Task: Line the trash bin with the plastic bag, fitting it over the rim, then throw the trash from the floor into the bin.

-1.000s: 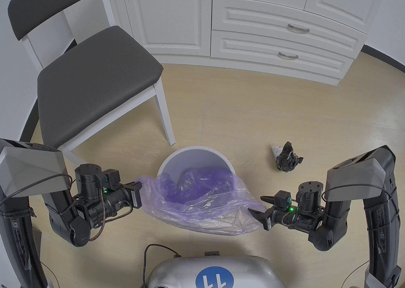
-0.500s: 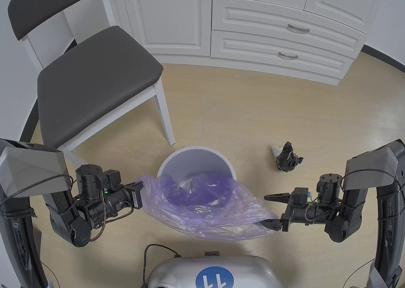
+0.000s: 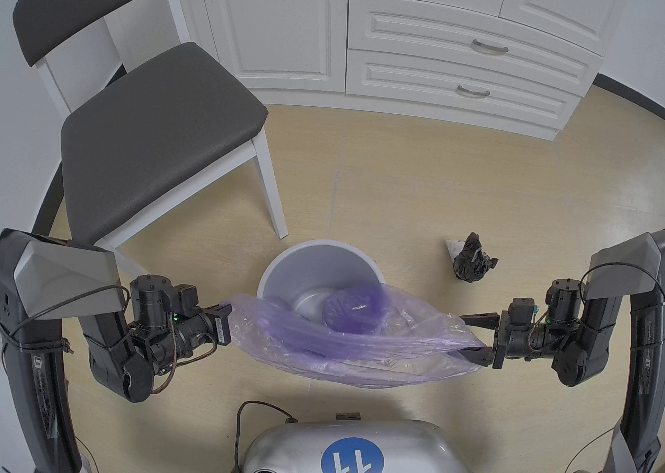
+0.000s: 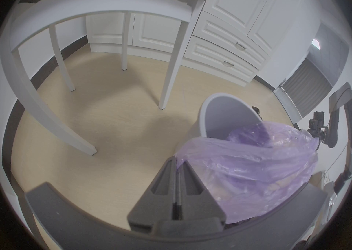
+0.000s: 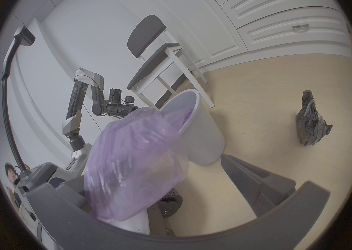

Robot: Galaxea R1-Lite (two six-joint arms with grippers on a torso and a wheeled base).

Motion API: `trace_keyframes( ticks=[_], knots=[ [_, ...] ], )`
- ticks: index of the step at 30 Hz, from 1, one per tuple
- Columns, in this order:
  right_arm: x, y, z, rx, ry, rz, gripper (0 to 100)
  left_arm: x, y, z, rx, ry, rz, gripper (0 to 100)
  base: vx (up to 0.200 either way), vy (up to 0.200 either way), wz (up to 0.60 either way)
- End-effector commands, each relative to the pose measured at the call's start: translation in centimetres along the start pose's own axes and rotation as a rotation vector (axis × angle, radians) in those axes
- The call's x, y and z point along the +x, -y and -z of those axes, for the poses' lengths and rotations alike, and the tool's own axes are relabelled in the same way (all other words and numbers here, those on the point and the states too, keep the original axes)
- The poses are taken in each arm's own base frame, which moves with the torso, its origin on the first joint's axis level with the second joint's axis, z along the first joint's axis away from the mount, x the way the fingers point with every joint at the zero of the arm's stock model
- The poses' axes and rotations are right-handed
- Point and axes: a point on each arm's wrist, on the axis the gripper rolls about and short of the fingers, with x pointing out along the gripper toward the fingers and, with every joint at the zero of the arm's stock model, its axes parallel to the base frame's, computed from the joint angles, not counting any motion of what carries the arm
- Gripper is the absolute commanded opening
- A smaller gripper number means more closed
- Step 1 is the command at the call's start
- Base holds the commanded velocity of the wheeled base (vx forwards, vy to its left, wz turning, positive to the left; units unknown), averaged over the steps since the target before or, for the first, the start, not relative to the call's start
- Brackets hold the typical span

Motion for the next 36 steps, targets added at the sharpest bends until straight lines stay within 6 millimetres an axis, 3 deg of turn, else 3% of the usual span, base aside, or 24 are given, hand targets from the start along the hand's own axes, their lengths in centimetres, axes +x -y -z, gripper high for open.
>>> trace_keyframes(
  ticks=[1,18,32,36],
  knots=[
    [-0.1,0.3,0.1,-0.009,0.008,0.007,100,0.6,-1.0,0.7,-0.001,-0.02,-0.023,0,0.0,0.0,0.0],
    [-1.0,1.4,0.3,-0.011,0.019,0.049,100,1.2,-2.7,1.0,0.001,-0.027,-0.067,0,0.0,0.0,0.0],
    [-3.4,3.0,-0.8,-0.064,0.064,0.124,100,1.2,-2.8,0.7,0.001,-0.022,-0.07,0,0.0,0.0,0.0],
    [-3.5,3.0,-2.0,-0.093,0.087,0.13,100,1.1,-2.5,0.6,0.004,-0.02,-0.064,0,0.0,0.0,0.0]
  ],
)
